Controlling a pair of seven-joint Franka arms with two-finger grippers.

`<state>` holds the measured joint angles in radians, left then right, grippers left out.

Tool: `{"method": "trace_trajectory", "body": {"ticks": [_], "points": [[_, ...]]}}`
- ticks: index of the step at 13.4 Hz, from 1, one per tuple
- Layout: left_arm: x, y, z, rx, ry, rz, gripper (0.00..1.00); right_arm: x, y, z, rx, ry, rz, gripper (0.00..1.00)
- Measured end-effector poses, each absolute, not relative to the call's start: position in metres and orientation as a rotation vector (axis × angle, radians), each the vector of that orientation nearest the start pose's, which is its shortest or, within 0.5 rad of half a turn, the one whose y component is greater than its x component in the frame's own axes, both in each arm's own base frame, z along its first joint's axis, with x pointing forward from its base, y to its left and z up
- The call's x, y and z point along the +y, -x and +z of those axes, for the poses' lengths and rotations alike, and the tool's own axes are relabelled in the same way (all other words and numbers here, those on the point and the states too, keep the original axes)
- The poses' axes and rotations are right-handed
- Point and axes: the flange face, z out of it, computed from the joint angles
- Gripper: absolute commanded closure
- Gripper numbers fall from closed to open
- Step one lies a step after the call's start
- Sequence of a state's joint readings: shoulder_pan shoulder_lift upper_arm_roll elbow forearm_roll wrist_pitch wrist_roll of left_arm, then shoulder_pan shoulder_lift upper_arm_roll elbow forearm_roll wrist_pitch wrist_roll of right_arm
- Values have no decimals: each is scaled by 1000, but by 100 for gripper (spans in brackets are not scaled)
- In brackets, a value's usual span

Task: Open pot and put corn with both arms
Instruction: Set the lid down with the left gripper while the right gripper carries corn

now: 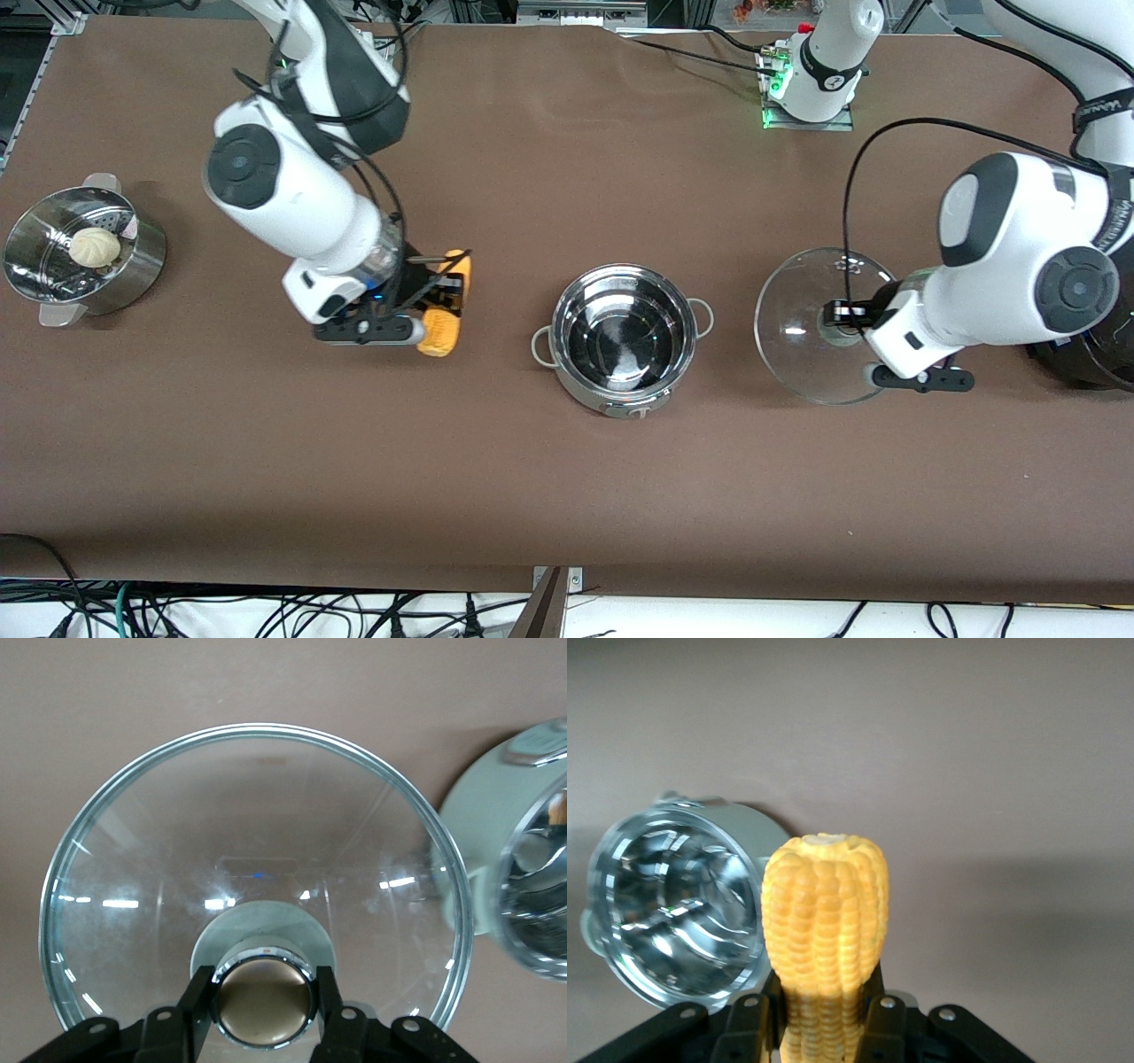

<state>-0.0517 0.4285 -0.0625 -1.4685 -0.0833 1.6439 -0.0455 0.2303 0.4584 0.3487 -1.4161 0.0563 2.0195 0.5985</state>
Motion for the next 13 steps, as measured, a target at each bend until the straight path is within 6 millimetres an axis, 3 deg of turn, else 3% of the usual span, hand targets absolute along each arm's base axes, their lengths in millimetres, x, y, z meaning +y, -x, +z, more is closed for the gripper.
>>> {"method": "trace_trajectory", "body": {"ticks": [4,8,13], "points": [[-37,-630,357,141,3221,347,100,426,-584,445,179,2873,-94,68],[-17,-606,290,166,3226,238,100,490,-561,419,223,2869,-116,68],[-9,-596,236,151,3226,245,100,534,-551,376,247,2835,-131,68]]}}
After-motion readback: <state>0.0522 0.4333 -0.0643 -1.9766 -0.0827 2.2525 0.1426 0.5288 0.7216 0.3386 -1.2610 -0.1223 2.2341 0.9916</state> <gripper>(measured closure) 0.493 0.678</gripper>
